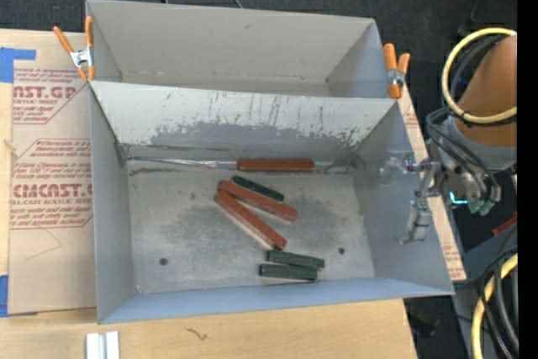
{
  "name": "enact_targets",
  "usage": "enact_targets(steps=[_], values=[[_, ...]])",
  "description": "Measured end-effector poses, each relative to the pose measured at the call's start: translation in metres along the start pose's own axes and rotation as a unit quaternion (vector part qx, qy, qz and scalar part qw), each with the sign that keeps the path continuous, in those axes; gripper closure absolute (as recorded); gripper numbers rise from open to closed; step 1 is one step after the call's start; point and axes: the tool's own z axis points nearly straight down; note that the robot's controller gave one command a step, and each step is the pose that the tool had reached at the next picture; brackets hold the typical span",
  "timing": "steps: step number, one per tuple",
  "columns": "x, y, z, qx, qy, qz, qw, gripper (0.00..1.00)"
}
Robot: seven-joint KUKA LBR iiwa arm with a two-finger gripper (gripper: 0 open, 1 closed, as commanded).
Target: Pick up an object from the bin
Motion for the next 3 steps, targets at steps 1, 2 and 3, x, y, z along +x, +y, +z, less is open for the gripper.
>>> enact_targets(steps=[1, 2, 3], values=[[0.001, 0.094, 0.172, -0.001, 0.0013, 0.081, 0.9967, 0.00], [0.002, 0.177, 0.168, -0.001, -0.0027, 0.189, 0.9820, 0.00], [0.002, 0.177, 0.168, 0.000, -0.0029, 0.189, 0.9820, 0.00]])
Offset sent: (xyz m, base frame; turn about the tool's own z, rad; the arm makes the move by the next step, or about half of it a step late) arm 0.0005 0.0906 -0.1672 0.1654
